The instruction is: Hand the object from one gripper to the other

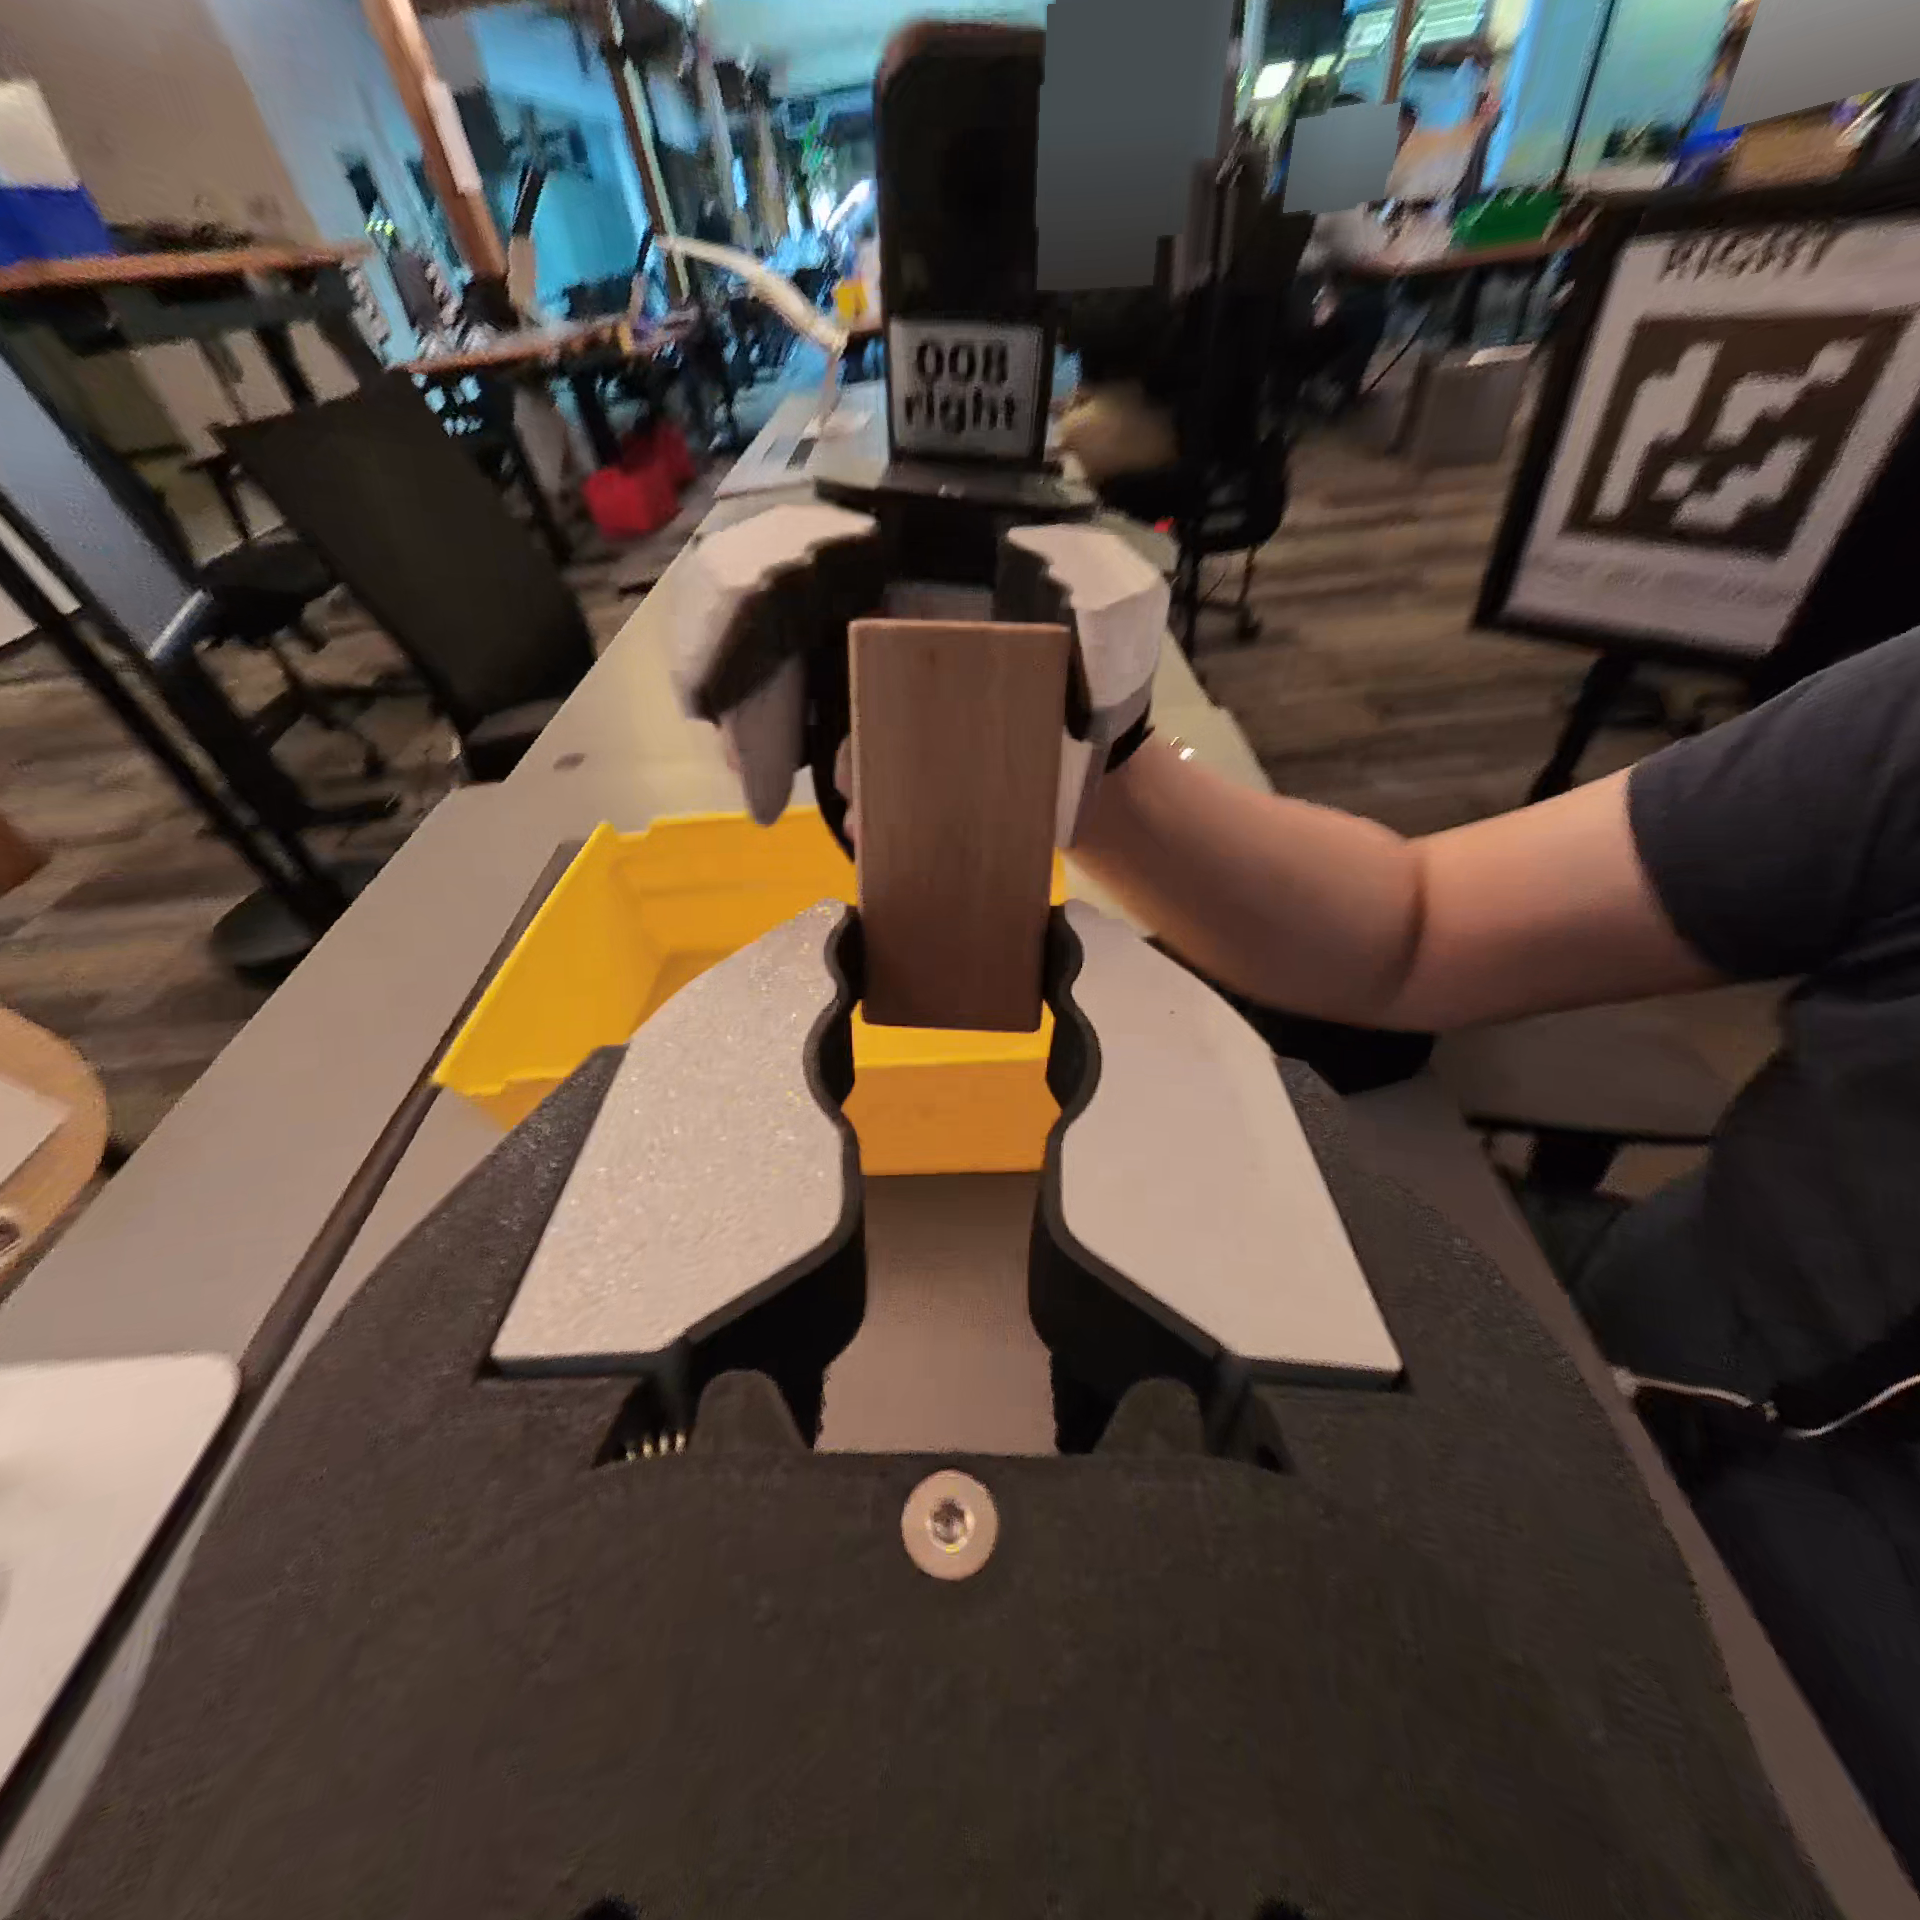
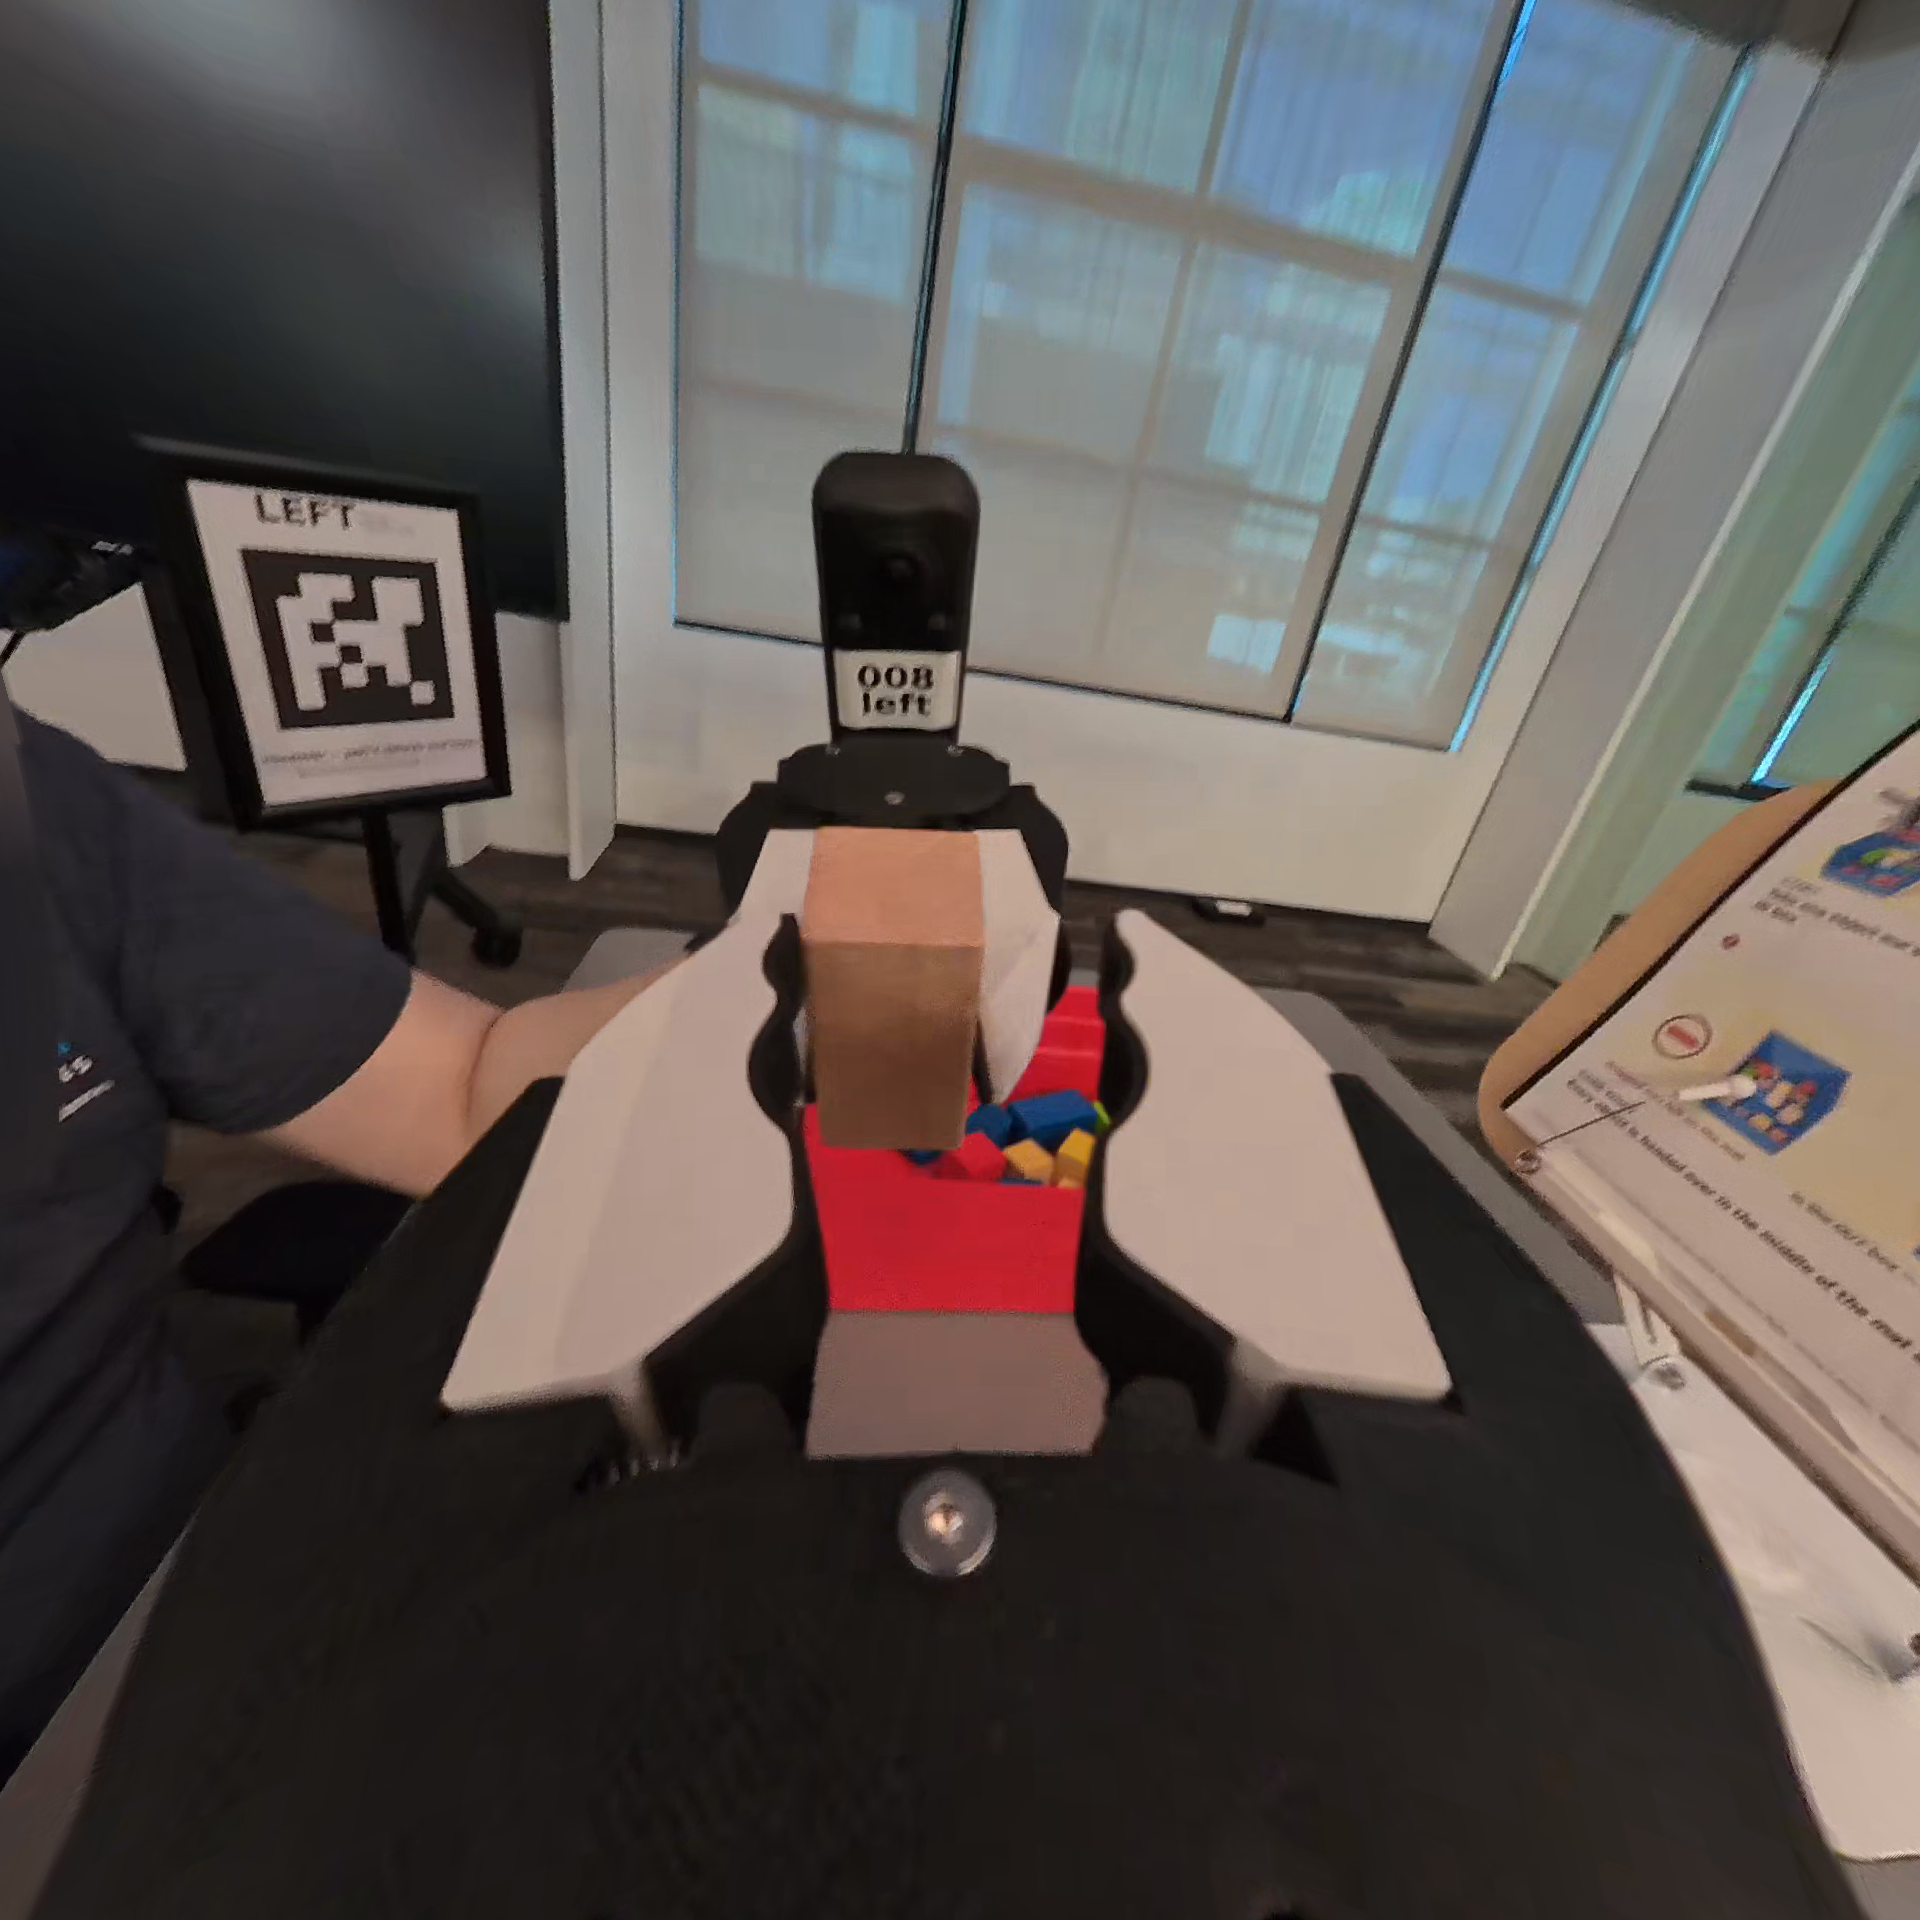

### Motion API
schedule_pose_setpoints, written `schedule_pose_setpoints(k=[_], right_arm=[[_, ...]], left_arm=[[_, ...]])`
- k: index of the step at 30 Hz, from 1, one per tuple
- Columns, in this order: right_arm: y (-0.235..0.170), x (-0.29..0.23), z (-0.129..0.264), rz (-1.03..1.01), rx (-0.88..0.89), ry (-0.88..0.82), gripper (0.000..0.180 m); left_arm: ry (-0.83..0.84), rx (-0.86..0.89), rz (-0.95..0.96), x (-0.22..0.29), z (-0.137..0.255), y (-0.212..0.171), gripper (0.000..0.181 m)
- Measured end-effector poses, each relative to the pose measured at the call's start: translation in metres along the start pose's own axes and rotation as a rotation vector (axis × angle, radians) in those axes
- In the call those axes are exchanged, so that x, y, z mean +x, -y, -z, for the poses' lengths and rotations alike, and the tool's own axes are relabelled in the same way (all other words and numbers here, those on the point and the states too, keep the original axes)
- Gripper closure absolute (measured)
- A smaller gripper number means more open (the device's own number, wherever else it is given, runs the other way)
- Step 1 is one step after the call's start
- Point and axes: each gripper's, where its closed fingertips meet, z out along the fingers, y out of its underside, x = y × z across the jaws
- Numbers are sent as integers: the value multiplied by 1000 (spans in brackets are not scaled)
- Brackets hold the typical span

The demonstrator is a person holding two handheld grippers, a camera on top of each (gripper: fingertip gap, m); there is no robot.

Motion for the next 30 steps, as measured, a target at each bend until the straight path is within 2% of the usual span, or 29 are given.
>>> schedule_pose_setpoints(k=[4,10,16,22,25,27,30], right_arm=[[5,-2,-3,-6,33,-6,125],[7,-5,-12,-49,120,19,140],[7,-5,-12,-60,142,23,147],[2,-5,-11,-61,86,27,147],[-2,2,-7,-45,30,-12,147],[-4,16,9,19,-67,-92,147],[-21,65,79,111,-315,-360,147]], left_arm=[[36,73,-9,-3,2,11,147],[57,184,9,-5,8,27,148],[45,178,23,-4,8,25,148],[66,153,5,-6,5,19,147],[126,134,-13,-14,6,15,143],[197,126,-9,-25,12,14,140],[305,150,18,-43,33,20,152]])
